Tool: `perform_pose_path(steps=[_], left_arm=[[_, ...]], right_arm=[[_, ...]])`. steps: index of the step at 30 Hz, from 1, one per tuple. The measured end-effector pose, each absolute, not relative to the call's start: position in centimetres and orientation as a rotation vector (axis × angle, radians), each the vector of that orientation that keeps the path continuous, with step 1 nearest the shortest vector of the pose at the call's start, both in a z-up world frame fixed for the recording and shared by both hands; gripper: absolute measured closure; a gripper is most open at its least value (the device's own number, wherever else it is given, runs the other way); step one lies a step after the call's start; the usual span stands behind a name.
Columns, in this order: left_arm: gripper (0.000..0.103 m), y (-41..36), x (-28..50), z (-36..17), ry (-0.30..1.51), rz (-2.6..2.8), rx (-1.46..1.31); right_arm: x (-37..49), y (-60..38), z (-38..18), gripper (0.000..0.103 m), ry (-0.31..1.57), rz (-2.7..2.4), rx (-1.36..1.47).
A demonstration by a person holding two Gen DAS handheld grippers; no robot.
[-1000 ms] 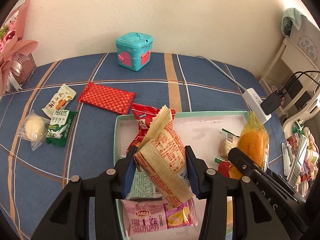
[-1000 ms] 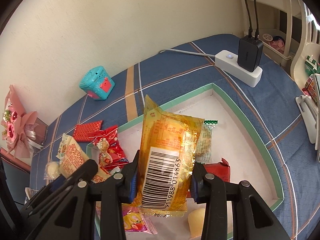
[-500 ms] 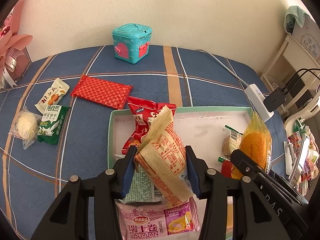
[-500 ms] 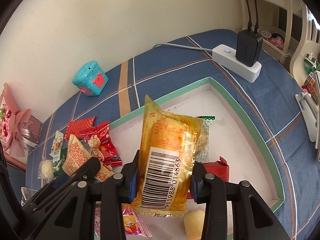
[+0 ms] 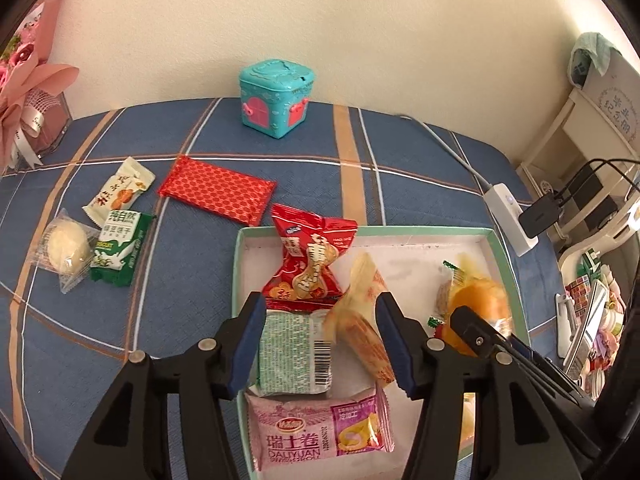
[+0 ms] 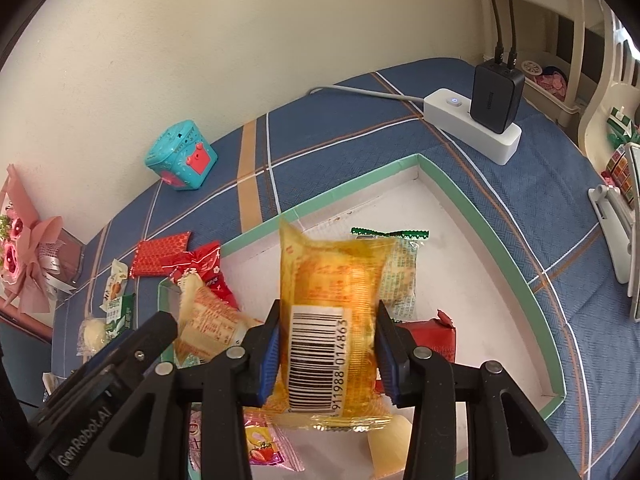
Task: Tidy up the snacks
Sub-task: 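Lower both bread packets into the tray and open both grippers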
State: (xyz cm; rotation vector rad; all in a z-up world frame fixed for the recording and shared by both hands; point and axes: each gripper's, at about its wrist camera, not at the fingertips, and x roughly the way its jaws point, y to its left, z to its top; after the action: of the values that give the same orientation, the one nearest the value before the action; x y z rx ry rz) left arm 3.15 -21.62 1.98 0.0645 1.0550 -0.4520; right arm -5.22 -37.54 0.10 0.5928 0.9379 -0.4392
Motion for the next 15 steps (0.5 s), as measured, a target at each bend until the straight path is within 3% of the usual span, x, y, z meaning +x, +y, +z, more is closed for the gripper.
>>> perform_pose_path(steps=[2, 5, 8, 15], left_arm=[[0.045, -21.2, 3.2, 2.1, 1.054, -0.428, 0.071], [0.044, -20.4, 3.5, 2.0, 1.062, -0.389, 0.071], [0.043, -19.5, 3.9, 1.6, 1.077, -0.337, 0.079], [0.025, -17.4, 4.4, 1.3, 1.069, -0.241, 0.092]], right_arm=[[-5.2, -37.5, 0.2, 0.041, 0.940, -0.438, 0.597], [-5.2, -37.4, 0.2, 0.039, 0.950, -0.441, 0.586], [-5.1, -36.9, 0.2, 0.030, 0.970, -0.432, 0.567], [-4.8, -35.4, 0.2, 0.005, 0.985, -0.410, 0.507]])
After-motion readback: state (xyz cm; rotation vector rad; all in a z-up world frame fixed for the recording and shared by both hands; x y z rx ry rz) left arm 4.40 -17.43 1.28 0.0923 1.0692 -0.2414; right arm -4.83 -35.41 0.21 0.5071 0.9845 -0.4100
